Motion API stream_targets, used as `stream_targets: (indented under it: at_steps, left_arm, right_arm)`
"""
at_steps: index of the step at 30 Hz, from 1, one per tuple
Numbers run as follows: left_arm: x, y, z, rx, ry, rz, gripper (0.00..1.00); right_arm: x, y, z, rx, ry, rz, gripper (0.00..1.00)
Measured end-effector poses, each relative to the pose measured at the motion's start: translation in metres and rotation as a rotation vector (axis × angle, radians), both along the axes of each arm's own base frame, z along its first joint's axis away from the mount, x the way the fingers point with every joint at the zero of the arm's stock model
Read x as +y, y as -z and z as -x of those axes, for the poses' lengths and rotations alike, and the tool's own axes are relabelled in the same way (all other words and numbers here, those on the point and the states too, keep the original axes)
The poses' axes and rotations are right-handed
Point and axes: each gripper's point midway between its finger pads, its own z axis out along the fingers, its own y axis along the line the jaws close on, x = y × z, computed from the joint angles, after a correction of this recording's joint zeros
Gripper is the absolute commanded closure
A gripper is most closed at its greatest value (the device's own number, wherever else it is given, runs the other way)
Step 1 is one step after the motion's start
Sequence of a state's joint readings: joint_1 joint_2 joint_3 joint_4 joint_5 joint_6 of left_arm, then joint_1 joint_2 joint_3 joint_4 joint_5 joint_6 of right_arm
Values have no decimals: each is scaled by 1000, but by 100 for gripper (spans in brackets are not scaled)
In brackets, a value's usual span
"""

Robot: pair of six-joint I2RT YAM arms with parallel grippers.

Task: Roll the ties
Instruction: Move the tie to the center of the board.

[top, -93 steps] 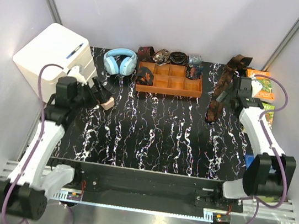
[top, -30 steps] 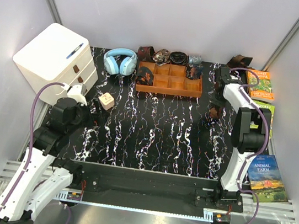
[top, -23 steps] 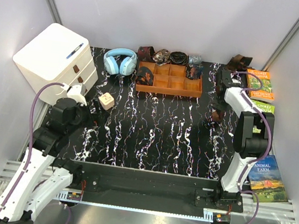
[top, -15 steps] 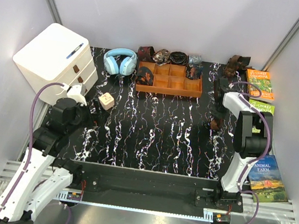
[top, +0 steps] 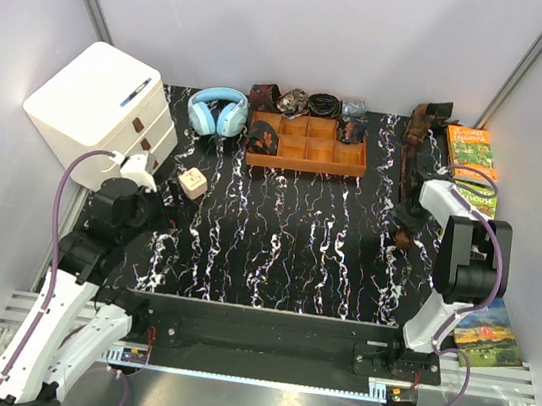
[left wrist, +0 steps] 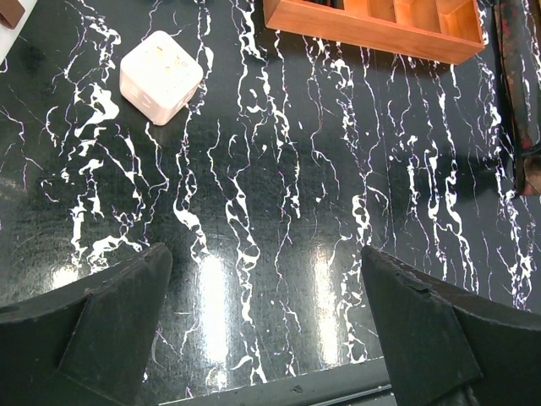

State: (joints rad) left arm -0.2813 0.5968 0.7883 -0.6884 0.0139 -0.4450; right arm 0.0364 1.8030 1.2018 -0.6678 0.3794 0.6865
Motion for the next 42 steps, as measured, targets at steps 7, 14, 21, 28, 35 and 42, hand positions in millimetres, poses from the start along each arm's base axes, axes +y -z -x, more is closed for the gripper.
stream_targets:
  at_steps: [7,14,21,28,35,42]
  left_arm:
    - [0,-1,1,-6,0,2,3]
    - [0,-1,1,-6,0,2,2]
    - [0,-1,1,-5,0,2,2]
    - [0,-1,1,-4,0,1,2]
    - [0,-1,1,-4,0,1,2]
    - [0,0,0,0,0,0,2]
  right_arm:
    - [-16,-23,2,-59,39,-20,28]
    - [-25,-24,-4,-67,-1,-20,30]
    - [-10,4,-24,-57,-158,-102,19]
    - [-13,4,-37,-64,-265,-70,20]
    - [-16,20,-43,-20,-304,-57,40]
    - [-19,19,-45,-19,-308,-42,87]
